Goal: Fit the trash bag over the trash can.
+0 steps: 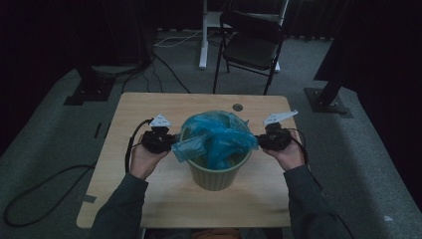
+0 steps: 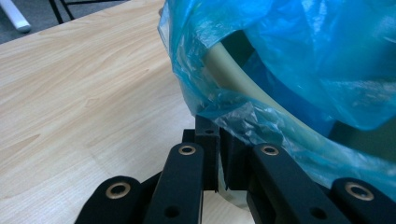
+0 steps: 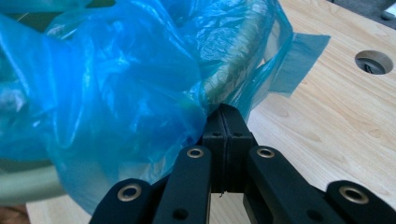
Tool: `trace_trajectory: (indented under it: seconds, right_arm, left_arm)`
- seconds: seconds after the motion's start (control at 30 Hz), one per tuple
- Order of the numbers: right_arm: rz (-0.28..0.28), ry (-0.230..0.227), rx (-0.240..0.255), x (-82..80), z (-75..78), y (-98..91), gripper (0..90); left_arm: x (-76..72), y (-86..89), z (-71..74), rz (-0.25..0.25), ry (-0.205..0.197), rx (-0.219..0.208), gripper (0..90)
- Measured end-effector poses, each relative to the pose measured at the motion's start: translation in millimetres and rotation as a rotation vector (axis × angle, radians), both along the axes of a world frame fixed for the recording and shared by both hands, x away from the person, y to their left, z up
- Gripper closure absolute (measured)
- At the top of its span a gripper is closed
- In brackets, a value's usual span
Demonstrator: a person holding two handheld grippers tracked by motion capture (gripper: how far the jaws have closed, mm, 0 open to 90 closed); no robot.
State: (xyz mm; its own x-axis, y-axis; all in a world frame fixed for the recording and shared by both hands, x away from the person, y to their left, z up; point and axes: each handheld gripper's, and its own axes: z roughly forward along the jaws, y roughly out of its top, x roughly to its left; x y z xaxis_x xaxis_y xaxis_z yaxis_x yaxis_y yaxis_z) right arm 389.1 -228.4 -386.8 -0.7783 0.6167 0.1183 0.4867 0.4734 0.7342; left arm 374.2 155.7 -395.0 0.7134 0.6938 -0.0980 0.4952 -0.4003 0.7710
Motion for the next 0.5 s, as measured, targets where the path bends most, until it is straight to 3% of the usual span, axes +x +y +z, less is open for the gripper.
trace_trajectory:
  seconds: [0.13, 0.3, 0.5]
  right_arm:
    - [-0.023, -0.01, -0.02, 3.5, 0.1, 2.8, 90.0]
    - [-0.041, -0.031, -0.041, 3.4, 1.2, 1.5, 86.7]
    - [-0.064, -0.06, -0.027, -2.8, 11.1, -10.9, 80.4]
  left_arm:
    - [6.2, -1.2, -0.5, 0.01, 0.0, 0.0, 85.1]
    - [9.5, 3.2, -1.4, 0.024, 0.007, -0.016, 76.7]
    - [2.2, 25.3, 9.1, 0.071, -0.018, -0.05, 68.3]
